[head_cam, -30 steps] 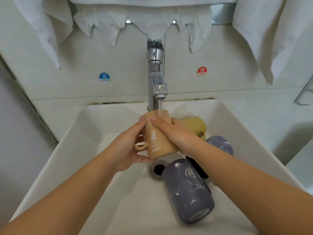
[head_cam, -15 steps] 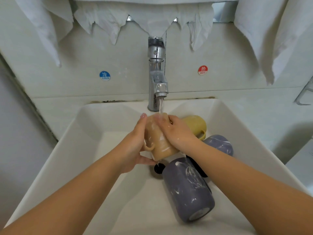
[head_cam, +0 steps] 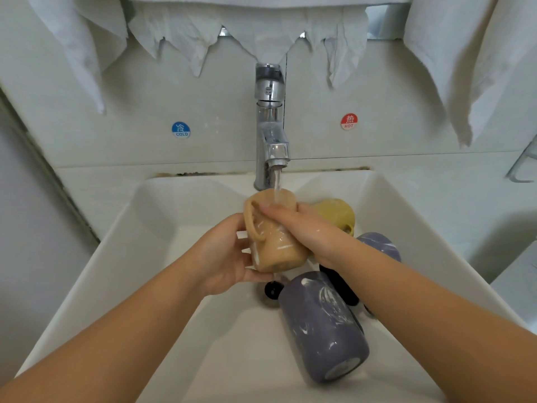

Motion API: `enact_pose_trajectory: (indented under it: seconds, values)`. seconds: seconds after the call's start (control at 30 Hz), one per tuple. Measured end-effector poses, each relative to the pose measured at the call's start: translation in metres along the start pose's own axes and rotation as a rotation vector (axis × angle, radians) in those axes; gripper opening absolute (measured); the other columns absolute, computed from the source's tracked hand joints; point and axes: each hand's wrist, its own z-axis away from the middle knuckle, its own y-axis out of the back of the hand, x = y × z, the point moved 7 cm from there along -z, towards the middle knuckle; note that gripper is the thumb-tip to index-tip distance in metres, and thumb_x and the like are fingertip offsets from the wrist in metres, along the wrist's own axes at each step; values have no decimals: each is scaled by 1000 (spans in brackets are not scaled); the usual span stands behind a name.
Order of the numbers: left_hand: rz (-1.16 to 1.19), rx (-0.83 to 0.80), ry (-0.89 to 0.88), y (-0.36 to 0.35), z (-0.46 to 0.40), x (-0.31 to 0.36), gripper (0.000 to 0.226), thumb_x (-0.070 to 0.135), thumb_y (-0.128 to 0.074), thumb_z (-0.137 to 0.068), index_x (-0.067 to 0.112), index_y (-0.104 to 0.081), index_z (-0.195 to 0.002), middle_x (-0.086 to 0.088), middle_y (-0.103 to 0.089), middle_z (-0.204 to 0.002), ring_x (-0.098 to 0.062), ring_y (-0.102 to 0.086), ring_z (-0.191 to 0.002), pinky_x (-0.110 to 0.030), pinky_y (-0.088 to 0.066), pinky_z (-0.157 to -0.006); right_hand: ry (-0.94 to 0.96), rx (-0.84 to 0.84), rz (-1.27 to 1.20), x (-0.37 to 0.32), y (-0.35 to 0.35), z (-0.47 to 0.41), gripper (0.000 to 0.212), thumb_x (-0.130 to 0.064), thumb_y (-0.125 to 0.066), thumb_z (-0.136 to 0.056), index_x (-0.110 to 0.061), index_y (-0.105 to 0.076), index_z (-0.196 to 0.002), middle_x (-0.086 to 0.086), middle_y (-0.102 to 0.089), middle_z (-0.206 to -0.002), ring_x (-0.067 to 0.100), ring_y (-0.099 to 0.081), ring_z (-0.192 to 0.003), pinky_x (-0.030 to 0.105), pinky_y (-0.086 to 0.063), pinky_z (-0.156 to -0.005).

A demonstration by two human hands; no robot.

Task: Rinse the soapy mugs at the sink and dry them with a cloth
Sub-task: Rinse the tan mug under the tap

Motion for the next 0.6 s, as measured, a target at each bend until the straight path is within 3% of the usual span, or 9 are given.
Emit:
enact_pose_trajectory:
  seconds: [0.07,0.1,0.17,0.2,0.27,0.37,0.47,0.5,0.6]
  values:
    - [-29,-20,-24,-2,0,2,29,34,-61,-87,15,-67,-108,-13,-67,-104,-30,-71,-79,-48,-58,-71,-17,15,12,-3,3,-2,90,-80,-52,-57,-17,-59,-120,6,-70,-107,24,-68,-96,44,-52,-93]
    - [-45,-30,-32,-4,0,1,41,37,-66,-80,14,-64,-114,-13,-66,-108,-30,-71,-80,-47,-59,-70,-21,15,16,-3,4,-3,80,-80,-45,-69,-18,-61,-118,7,-69,-108,24,-67,-98,44,-50,-96]
    - [-68,-18,-36,-5,0,0,61,40,-70,-69,11,-59,-121,-14,-65,-114,-29,-72,-82,-44,-59,-66,-30,2,4,-1,6,-2,61,-68,-37,-90,-19,-61,-117,9,-68,-111,24,-65,-102,42,-48,-99]
    - [-79,-6,-46,-4,0,0,58,41,-71,-67,12,-62,-117,-13,-66,-110,-28,-71,-82,-44,-58,-65,-28,-26,-18,0,5,-2,56,-62,-38,-93,-19,-58,-121,9,-67,-115,24,-64,-105,42,-48,-99]
    - [-79,19,-58,1,0,1,45,41,-69,-65,16,-68,-103,-9,-70,-100,-26,-69,-82,-43,-58,-68,-27,-116,-107,2,-1,1,55,-54,-54,-91,-15,-51,-130,9,-65,-120,24,-65,-107,41,-51,-95]
    - [-76,24,-64,4,-1,4,42,41,-69,-64,17,-70,-100,-6,-70,-99,-27,-67,-88,-43,-57,-70,-26,-144,-207,2,-6,0,74,-50,-75,-72,-13,-49,-131,9,-68,-116,24,-68,-102,44,-54,-91]
    - [-113,-19,-54,-2,0,1,52,40,-71,-64,16,-68,-110,-4,-69,-101,-27,-65,-93,-42,-57,-70,8,-53,-48,-7,-4,2,88,-78,-61,-63,-15,-56,-125,5,-69,-112,22,-68,-100,43,-52,-94]
    - [-112,-29,-49,-4,1,0,55,40,-72,-63,16,-66,-113,-4,-69,-101,-27,-66,-93,-42,-57,-70,0,-27,15,-9,-3,3,82,-81,-51,-70,-16,-59,-121,6,-69,-113,21,-66,-102,41,-50,-97]
    - [-64,-26,-37,-6,1,-2,58,39,-73,-62,15,-65,-114,-5,-67,-98,-27,-66,-89,-43,-58,-70,-40,-2,3,-7,3,3,56,-63,-32,-95,-19,-61,-112,10,-67,-116,24,-63,-107,41,-45,-102]
